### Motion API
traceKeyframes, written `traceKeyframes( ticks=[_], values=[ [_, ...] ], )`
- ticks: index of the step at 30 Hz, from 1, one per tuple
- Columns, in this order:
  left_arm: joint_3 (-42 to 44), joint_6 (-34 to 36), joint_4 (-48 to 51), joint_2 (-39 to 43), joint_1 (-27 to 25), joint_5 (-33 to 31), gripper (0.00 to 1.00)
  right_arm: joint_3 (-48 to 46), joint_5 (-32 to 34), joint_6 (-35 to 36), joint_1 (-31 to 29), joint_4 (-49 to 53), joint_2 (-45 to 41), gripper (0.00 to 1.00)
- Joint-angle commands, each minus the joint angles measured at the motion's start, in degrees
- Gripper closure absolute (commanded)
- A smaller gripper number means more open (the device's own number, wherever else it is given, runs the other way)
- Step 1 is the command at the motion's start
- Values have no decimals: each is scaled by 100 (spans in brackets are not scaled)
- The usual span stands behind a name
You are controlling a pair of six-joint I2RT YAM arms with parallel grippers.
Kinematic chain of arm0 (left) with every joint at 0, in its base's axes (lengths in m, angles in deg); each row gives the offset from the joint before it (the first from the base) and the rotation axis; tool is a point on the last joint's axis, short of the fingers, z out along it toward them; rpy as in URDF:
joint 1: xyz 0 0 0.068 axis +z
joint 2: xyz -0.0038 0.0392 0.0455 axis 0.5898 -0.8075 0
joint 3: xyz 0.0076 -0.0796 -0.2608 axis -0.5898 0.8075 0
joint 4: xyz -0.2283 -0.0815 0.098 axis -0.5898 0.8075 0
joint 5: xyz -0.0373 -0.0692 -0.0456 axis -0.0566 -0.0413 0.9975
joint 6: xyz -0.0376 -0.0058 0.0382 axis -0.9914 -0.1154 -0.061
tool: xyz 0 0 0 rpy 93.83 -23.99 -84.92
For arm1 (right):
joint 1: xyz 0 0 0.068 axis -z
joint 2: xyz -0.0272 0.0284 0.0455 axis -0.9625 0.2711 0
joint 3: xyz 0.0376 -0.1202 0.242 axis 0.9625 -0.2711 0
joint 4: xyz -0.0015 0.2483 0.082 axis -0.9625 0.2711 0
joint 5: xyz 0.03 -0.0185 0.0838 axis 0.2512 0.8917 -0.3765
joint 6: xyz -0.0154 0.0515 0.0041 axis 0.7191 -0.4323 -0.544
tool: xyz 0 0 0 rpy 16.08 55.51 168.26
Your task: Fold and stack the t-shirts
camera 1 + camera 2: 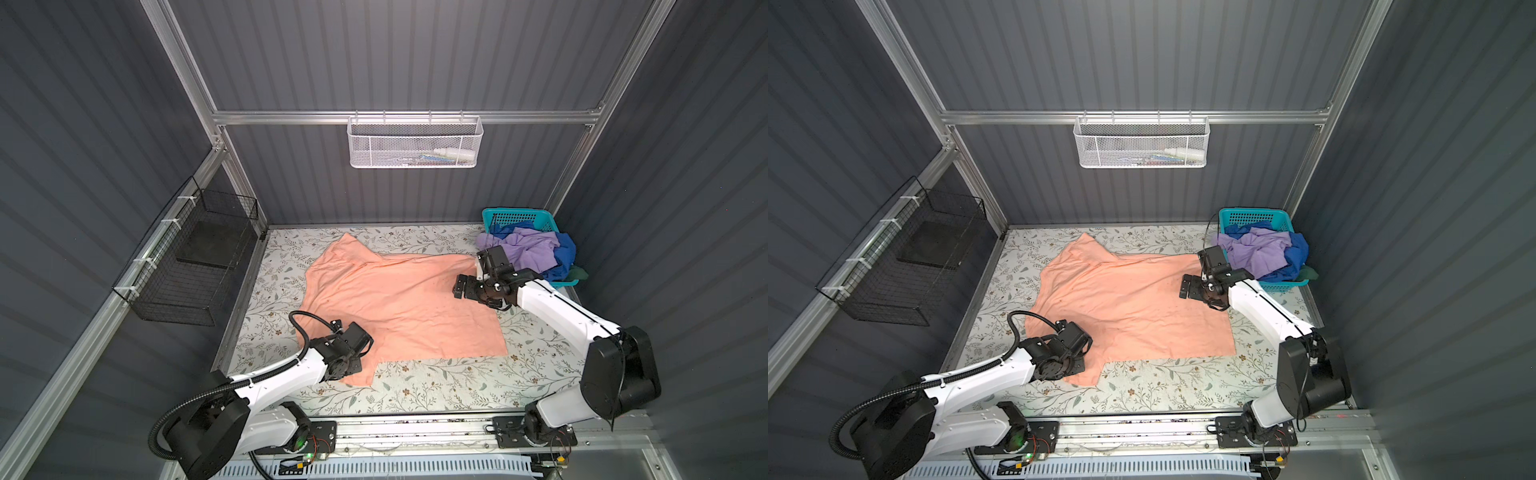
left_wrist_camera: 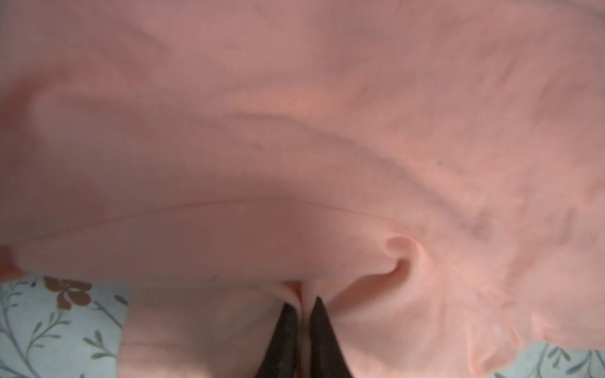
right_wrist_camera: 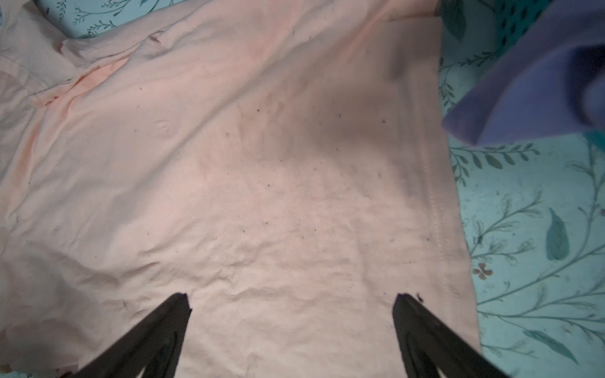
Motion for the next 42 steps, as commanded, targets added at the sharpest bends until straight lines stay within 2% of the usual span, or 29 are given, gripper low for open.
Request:
traceKeyframes(
  ticks=[1,7,14,20,21,22,24,26,31,33,37,40,42],
  values=[
    [127,-161,318,-7,-125,376,100,-202,-149,116,95,-116,-211,1],
    [-249,-322,947,95,-560,462,100,-406,-318,85,143,-202,-398,1],
    [-298,-1697,1797,802,-1589,600,100,-432,-459,79,143,-249,-400,1],
    [-283,-2142,2446,1373,-1633,66,100,-619,-454,44,143,-241,-524,1],
    [-314,-2206,2465,1392,-1633,-36,97,-621,-451,52,147,-181,-540,1],
    [-333,-2263,2468,1387,-1634,-98,82,-630,-438,56,143,-155,-551,1],
    [-379,-2279,2380,1316,-1633,-179,64,-697,-454,45,143,-137,-600,1],
    [-534,-2201,2352,1196,-1633,-370,38,-726,-517,6,143,-118,-653,1],
    [-1323,-1758,2384,860,-1597,-1203,18,-728,-722,-123,108,-17,-866,1],
    [-1670,-1236,2063,717,-1218,-1297,16,-694,-756,-169,91,96,-986,1],
    [-1820,-26,462,379,309,-373,16,-725,-826,-143,74,87,-1216,1],
    [-2203,516,-438,-473,1261,383,17,-760,-653,-121,74,-35,-1240,1],
    [-2807,820,-737,-1279,1742,892,17,-541,-568,-98,88,42,-1041,1]
  ],
)
